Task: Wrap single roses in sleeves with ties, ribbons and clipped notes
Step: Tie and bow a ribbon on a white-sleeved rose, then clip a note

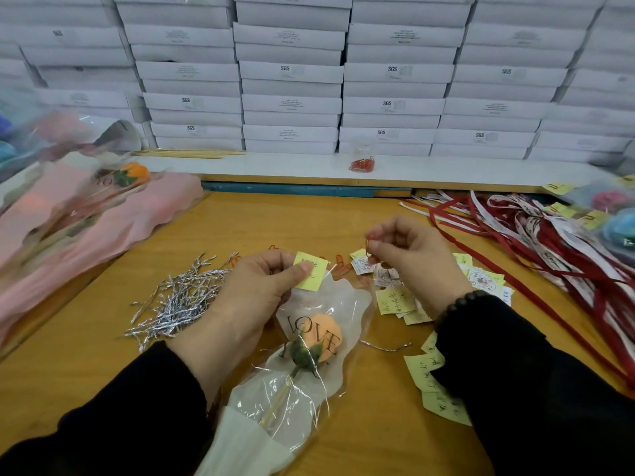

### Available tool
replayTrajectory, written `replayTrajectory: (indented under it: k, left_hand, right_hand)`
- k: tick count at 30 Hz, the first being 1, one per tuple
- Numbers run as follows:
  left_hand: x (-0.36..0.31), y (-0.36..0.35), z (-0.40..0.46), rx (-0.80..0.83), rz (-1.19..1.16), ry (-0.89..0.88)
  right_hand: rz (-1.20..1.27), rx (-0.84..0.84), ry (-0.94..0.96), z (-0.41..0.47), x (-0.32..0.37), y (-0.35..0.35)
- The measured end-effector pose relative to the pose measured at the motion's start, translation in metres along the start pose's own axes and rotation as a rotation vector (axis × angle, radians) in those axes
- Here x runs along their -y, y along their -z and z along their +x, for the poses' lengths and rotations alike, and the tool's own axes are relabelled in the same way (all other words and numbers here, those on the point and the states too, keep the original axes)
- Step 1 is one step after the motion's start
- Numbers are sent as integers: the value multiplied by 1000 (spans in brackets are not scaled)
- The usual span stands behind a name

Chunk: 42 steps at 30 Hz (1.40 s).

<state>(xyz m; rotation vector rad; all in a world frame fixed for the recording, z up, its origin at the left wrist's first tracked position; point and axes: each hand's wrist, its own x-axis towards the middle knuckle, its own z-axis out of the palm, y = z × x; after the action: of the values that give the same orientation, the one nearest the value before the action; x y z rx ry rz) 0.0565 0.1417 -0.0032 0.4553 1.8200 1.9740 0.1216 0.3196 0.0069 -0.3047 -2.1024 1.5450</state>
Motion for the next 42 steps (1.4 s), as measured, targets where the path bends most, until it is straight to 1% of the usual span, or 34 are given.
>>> replayTrajectory:
  k: [3, 8, 14, 18, 22, 24, 28, 30, 33, 36, 38, 42]
  left_hand:
    - [1, -2, -1, 18, 0, -1]
    - [4, -5, -2, 35, -13, -34]
    - [5, -9, -2, 55, -28, -35]
    - [3, -10, -4, 61, -11, -45]
    - [0, -11, -6, 68, 16, -57]
    - [1, -11, -6, 73, 24, -60]
    - [1, -11, -6, 83, -8, -42]
    - [1, -11, -6, 80, -15, -47]
    - [2, -11, -6, 77, -18, -54]
    - [1, -11, -6, 83, -12, -60]
    - [1, -12, -6, 92, -5, -65]
    - [0, -13, -7, 110, -14, -50]
  right_hand:
    - [126, -2, 6, -2, 6, -1]
    - [222, 84, -7, -7, 15, -10]
    - [157, 131, -20, -11, 18, -15]
    - [185, 114, -3, -11, 21, -14]
    - [-16, 87, 44, -12, 20, -13]
    - [-70, 97, 62, -12, 20, -14]
    - [-19, 93, 71, -13, 21, -15]
    - [15, 100, 42, -13, 21, -14]
    - [31, 152, -4, -13, 20, -11]
    - [64, 181, -1, -13, 20, -9]
    - [76, 151, 10, -12, 20, -9]
    - [11, 86, 35, -13, 19, -13]
